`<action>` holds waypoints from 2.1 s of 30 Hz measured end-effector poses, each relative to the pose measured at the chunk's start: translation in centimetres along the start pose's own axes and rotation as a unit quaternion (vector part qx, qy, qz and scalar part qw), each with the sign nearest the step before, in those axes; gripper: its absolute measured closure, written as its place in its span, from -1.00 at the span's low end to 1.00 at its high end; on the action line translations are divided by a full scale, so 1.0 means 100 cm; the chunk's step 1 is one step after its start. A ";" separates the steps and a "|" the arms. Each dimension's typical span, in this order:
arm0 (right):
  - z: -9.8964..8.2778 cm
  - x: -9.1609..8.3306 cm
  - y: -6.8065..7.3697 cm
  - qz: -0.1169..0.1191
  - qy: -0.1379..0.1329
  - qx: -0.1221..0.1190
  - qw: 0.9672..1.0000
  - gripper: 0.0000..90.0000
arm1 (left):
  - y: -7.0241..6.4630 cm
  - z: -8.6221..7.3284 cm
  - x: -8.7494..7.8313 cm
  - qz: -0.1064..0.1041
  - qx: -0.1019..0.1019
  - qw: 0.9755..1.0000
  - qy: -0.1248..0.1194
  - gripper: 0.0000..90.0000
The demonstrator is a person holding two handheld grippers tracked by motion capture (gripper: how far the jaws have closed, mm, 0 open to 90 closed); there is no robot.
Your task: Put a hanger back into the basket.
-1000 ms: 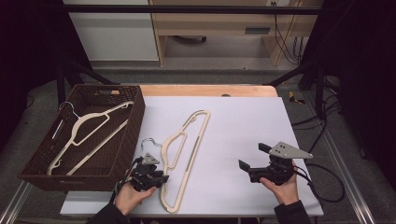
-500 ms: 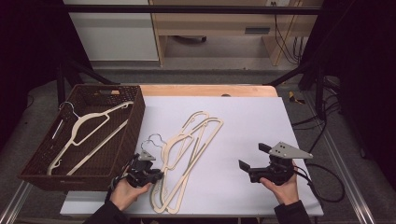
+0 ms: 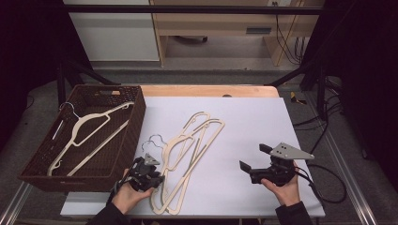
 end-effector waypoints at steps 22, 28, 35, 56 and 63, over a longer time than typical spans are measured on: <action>0.009 0.031 0.034 0.041 0.017 -0.019 0.999 -0.84 | -0.012 0.006 -0.029 0.027 0.034 0.997 -0.060 0.77; 0.025 0.061 0.060 0.059 0.021 -0.019 0.998 -0.75 | -0.017 0.008 -0.038 0.038 0.051 0.996 -0.066 0.77; 0.041 0.106 0.089 0.066 0.034 0.001 0.997 -0.64 | -0.021 0.009 -0.041 0.041 0.059 0.995 -0.070 0.77; 0.051 0.173 0.127 0.057 0.070 -0.001 0.996 -0.40 | -0.042 0.014 -0.054 0.063 0.090 0.990 -0.083 0.77; 0.049 0.187 0.134 0.057 0.086 -0.005 0.995 -0.15 | -0.045 0.013 -0.055 0.063 0.097 0.991 -0.073 0.77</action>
Point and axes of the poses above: each handheld gripper's, and its own axes: x roughly forward along the jaws, z roughly out of its top, y roughly to its left, the point moved 3 cm from there along x, roughly forward along the jaws, and after that the axes turned 15 degrees about -z, right-handed, at the moved point
